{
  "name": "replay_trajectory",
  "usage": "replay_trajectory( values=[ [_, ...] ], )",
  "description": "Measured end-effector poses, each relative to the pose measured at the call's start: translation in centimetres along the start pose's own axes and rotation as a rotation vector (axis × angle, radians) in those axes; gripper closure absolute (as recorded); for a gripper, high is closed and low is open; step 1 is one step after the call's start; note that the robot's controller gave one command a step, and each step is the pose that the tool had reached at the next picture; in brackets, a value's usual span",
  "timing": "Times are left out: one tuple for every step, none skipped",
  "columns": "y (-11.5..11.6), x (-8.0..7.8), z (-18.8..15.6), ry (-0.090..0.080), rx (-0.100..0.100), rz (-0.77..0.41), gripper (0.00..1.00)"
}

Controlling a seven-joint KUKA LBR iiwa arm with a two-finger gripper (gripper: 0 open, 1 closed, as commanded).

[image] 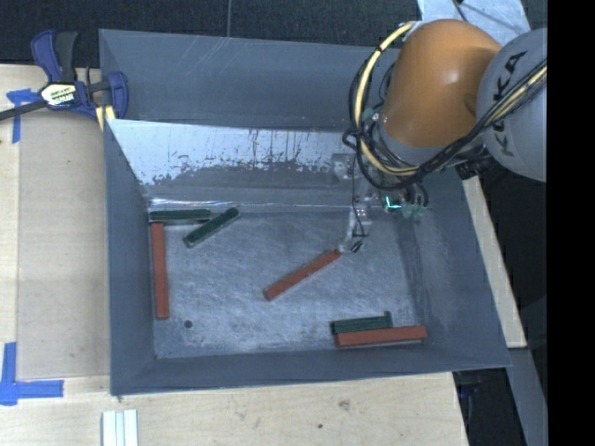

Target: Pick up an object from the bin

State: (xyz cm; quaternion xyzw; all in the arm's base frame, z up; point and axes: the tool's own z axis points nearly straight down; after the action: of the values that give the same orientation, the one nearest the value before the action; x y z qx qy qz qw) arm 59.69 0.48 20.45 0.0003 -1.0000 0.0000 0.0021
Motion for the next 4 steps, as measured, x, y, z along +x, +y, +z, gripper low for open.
replay_trajectory(
  values=[
    [2.6, 1.1, 13.6, -0.005, 0.0, -0.455, 0.0],
    [3.4, 1.2, 10.2, -0.012, 0.002, -0.454, 0.0],
    [3.8, 1.8, 8.0, -0.013, 0.002, -0.597, 0.0],
    [3.7, 2.5, 13.7, -0.004, 0.0, -0.664, 0.0]
  ],
)
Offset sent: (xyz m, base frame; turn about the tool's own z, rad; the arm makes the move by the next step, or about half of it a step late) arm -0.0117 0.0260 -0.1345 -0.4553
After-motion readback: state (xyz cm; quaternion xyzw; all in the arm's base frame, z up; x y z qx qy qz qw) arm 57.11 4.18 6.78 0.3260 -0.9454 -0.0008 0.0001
